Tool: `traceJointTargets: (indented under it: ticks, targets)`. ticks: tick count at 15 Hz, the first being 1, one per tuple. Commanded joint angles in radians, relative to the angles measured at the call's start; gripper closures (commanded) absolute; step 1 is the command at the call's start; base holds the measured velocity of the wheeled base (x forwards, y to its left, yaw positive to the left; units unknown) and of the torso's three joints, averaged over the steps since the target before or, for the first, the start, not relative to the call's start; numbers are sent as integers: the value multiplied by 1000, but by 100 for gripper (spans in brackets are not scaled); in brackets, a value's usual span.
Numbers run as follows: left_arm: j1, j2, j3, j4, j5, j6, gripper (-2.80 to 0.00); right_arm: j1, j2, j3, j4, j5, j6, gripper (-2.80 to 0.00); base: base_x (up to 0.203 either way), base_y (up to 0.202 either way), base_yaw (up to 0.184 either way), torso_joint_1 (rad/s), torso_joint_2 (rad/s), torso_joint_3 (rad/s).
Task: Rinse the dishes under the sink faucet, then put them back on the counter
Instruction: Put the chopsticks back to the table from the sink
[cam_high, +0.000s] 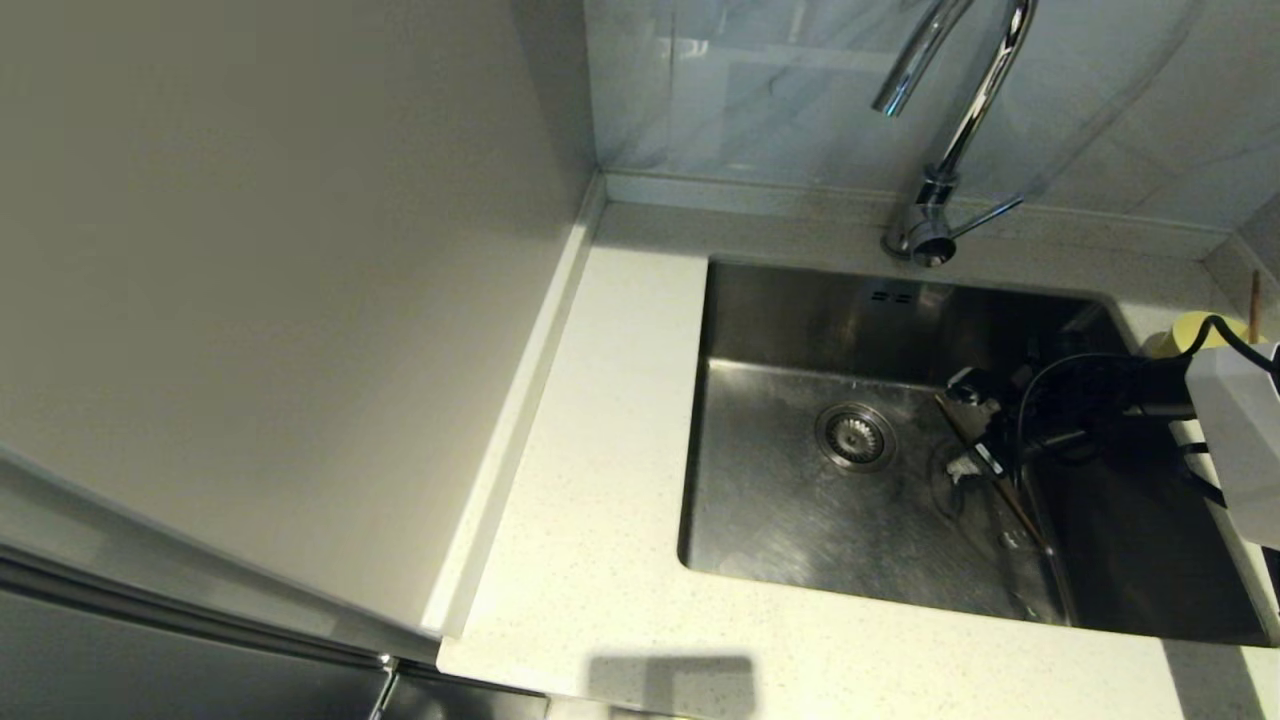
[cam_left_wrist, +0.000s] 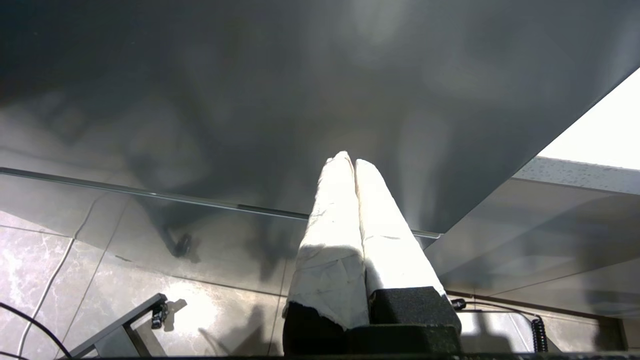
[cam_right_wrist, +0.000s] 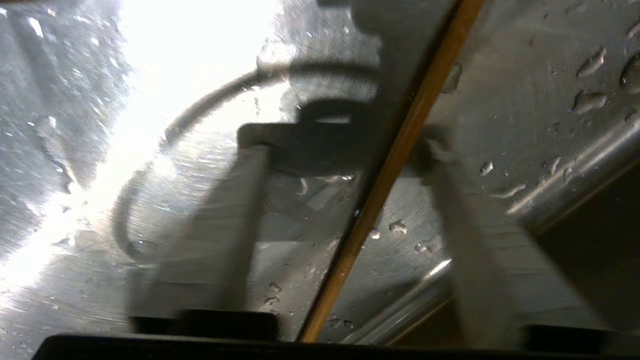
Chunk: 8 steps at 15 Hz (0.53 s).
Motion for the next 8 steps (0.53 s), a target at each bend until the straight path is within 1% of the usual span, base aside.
traceJointTargets:
  ticks: [1, 8]
  targets:
    - [0, -3, 0, 0, 0, -1, 0, 0, 6, -1, 1, 1, -4, 0, 0, 0, 0, 0, 0, 0]
    - [0, -3, 0, 0, 0, -1, 0, -2, -2, 0, -2, 3, -4, 0, 0, 0, 0, 0, 0, 0]
